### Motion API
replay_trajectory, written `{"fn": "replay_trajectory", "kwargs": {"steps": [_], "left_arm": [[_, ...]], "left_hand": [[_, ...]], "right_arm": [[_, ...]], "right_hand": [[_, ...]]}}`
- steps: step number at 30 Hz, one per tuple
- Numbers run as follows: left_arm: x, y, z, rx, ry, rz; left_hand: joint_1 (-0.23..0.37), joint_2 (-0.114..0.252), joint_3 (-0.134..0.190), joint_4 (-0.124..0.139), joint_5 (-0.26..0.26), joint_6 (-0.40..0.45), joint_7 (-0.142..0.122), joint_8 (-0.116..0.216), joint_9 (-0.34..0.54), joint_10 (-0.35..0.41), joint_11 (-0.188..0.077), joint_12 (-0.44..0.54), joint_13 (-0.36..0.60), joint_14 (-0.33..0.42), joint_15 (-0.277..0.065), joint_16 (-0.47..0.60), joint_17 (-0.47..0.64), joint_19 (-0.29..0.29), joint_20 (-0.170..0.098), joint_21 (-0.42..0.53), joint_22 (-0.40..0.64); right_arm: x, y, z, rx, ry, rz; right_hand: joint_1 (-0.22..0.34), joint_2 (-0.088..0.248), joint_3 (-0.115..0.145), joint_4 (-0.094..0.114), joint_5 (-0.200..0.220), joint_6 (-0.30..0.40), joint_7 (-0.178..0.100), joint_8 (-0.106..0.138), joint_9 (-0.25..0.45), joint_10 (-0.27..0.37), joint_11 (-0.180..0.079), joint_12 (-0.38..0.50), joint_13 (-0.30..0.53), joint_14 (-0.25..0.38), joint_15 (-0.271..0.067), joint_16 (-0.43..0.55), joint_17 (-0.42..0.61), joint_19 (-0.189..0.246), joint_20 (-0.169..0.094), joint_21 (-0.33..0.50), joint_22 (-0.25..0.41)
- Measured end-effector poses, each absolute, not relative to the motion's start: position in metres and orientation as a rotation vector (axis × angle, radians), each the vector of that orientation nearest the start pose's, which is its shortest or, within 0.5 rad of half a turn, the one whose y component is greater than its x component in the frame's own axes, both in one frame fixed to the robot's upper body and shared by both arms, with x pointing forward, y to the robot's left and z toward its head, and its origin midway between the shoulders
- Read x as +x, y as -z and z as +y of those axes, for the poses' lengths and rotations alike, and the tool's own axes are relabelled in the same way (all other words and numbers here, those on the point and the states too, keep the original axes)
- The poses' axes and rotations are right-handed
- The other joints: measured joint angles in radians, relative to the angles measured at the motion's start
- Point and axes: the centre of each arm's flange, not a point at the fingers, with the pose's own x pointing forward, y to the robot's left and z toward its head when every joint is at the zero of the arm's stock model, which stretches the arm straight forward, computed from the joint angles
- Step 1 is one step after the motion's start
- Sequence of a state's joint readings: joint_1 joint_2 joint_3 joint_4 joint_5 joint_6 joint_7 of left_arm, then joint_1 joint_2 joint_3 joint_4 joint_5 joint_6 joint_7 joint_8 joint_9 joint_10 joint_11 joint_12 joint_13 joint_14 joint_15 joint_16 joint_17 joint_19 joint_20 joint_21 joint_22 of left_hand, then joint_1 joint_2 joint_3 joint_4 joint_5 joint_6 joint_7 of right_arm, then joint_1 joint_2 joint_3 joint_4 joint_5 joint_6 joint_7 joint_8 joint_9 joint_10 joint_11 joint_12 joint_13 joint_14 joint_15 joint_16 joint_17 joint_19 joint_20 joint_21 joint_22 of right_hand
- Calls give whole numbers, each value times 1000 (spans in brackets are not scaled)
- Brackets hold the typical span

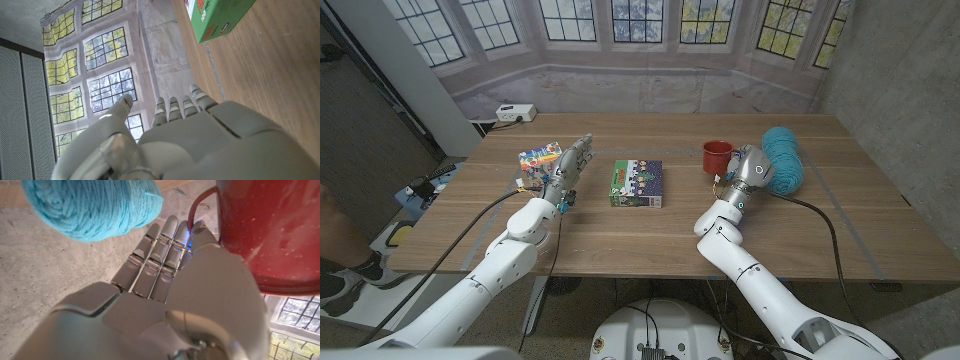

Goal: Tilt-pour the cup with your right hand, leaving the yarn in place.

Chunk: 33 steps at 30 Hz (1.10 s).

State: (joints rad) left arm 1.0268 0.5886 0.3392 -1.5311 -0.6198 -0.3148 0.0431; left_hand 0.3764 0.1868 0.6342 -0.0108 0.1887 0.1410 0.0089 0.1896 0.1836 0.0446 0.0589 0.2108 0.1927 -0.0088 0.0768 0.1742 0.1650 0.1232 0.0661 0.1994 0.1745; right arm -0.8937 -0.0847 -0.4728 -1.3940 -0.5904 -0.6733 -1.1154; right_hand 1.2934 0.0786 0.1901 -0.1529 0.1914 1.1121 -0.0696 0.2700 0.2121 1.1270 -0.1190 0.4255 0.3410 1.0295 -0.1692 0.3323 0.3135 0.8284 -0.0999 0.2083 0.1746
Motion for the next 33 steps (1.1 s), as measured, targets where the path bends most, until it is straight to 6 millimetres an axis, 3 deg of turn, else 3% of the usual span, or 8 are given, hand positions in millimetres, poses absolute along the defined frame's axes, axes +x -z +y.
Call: {"fn": "replay_trajectory", "kwargs": {"steps": [16, 33], "left_arm": [[601, 50, 277, -3, 220, -629], [594, 55, 273, -2, 220, -628]], "left_hand": [[0, 0, 0, 0, 0, 0, 0, 0, 0, 0, 0, 0, 0, 0, 0, 0, 0, 0, 0, 0, 0], [5, 5, 0, 0, 0, -4, -4, 0, 0, 0, 0, 0, 0, 0, 0, 0, 0, 0, 0, 0, 0]], "right_arm": [[617, 81, -194, -814, 1064, -389], [622, 91, -198, -815, 1054, -356]], "right_hand": [[-5, 5, 0, 0, 0, 3, -3, 0, -1, 0, 0, -1, 7, 0, 0, -11, 5, 0, 0, 0, 0], [-8, 7, 0, 0, 0, -7, -11, 0, 0, -5, -5, -8, 29, 0, 0, -19, 9, 0, 0, 0, -1]]}}
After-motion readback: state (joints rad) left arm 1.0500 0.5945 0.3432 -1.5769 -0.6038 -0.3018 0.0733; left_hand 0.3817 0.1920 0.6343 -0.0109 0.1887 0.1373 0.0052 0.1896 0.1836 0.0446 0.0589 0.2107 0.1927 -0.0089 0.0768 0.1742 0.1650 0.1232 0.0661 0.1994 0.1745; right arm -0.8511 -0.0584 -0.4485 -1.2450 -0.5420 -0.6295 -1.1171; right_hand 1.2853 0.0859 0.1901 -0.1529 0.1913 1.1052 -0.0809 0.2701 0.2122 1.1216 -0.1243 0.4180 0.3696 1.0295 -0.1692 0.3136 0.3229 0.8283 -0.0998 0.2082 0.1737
